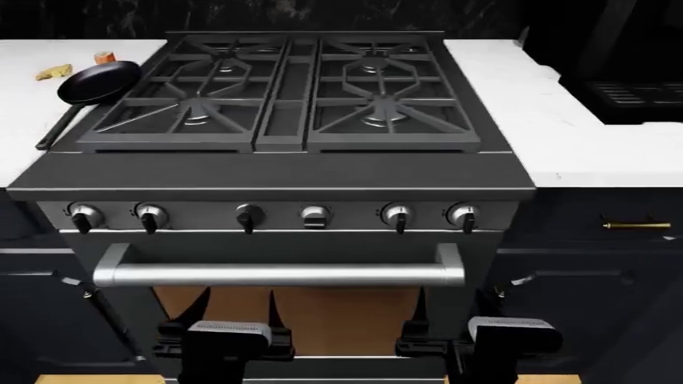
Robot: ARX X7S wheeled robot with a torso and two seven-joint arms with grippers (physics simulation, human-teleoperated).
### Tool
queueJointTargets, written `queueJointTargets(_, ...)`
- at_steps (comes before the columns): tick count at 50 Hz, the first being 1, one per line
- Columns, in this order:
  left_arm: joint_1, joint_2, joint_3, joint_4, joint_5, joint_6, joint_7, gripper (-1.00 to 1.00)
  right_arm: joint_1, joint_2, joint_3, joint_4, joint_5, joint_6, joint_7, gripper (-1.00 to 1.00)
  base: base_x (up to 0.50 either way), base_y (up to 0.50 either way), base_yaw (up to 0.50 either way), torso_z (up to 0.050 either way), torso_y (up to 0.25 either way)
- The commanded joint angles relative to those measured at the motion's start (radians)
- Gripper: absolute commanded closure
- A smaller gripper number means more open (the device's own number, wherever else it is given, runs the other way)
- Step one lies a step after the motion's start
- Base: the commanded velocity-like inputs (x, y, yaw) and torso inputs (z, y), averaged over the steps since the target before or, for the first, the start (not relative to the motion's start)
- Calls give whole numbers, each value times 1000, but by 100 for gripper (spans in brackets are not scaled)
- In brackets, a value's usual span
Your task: Place both pans onto different burners. Then place the ginger and the sushi on different pans.
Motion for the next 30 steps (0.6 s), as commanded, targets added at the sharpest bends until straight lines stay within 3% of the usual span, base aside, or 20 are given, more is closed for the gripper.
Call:
queueJointTargets(1, -3, -19, 28, -15, -11, -7, -18, -100, 3, 20, -24, 8, 26, -3, 24, -100, 0, 500, 0, 0, 0)
queueJointTargets(30, -5, -51, 85, -41, -4, -7, -62, -100, 15, 57, -75, 38, 28, 4, 62, -100, 0, 500, 0, 0, 0)
